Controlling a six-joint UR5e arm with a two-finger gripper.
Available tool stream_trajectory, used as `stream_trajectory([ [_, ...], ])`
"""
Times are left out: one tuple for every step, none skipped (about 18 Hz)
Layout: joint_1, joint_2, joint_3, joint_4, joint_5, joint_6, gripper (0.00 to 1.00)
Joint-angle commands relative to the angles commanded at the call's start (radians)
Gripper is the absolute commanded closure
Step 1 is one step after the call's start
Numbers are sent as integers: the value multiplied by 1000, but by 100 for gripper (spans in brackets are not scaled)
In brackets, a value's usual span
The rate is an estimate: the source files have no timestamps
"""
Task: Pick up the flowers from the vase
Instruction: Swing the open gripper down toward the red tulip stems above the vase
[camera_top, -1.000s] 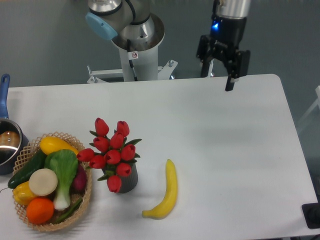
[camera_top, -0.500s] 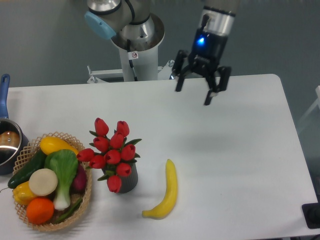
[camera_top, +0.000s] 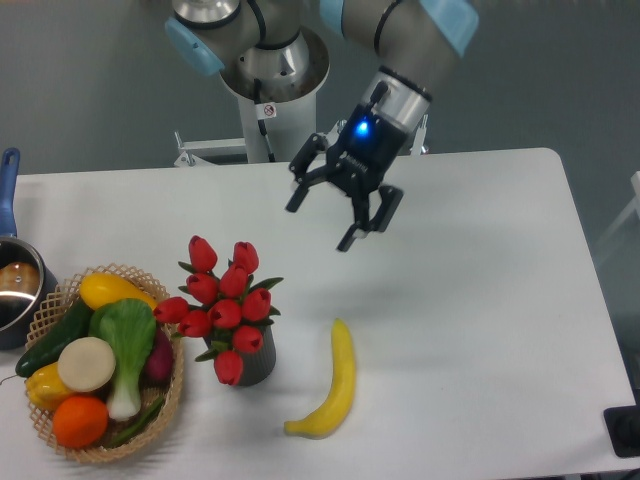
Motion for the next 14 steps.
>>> stream_trajectory([
  [0,-9,5,2,1,0,0],
  [-2,-20,8,2,2,0,0],
  [-3,-35,9,6,0,6,0],
  [-12,-43,14,9,0,8,0],
  [-15,-48,18,29,1,9,0],
  [-17,-58,20,43,2,12,0],
  [-18,-75,22,52,2,15,0],
  [-20,-92,25,63,2,14,0],
  [-26,-110,34,69,-3,11,0],
  [-46,-127,47,72,-3,8,0],
  [-66,-137,61,77,-2,2,0],
  [-78,-143,64,83,-2,0,0],
  [-80,-143,61,92,0,0,0],
  [-80,-147,60,98,1,3,0],
])
